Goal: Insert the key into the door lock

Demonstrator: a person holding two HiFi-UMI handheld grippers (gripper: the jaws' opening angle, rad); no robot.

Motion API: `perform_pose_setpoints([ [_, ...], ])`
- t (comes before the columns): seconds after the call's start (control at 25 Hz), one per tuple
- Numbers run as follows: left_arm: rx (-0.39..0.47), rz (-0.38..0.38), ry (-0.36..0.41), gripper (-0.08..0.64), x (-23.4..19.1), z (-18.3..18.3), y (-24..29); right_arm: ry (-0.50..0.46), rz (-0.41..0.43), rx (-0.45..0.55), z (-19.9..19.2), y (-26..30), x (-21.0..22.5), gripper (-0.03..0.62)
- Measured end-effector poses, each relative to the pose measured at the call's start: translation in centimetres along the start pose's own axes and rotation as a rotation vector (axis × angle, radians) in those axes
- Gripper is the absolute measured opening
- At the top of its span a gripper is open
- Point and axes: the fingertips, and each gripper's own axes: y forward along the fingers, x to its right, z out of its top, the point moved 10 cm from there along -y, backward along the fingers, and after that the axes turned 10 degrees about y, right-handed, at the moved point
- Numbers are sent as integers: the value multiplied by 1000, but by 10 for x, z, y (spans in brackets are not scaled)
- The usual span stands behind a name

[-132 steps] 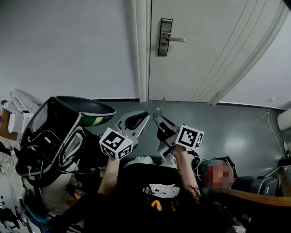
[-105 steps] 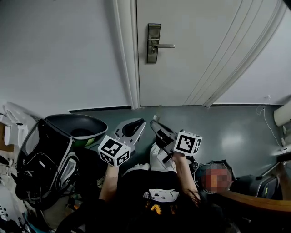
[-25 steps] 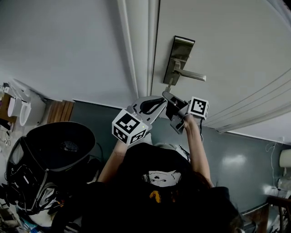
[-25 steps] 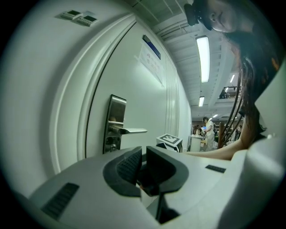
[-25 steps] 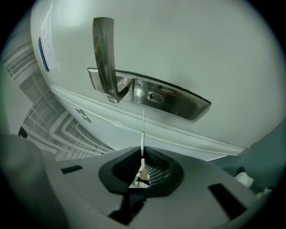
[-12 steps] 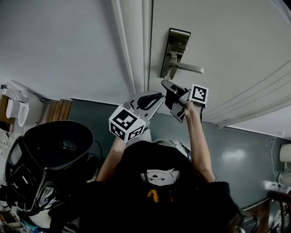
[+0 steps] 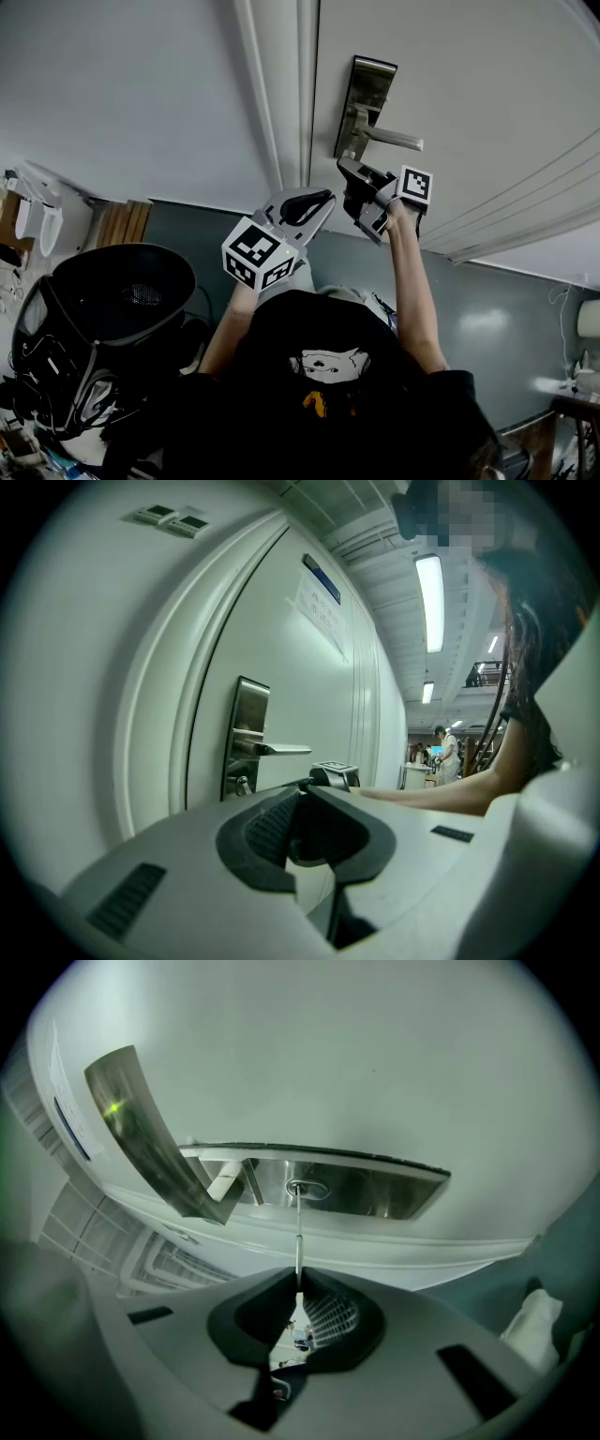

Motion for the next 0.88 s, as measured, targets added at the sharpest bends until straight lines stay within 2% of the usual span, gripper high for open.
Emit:
perform_pose_setpoints([
  [0.32,4,10,-8,35,-4,3,0,55,42,-58,4,0,-1,21],
  [0.88,-27,-27,-23,35,-21,2,25,110,76,44,18,-6,4,21],
])
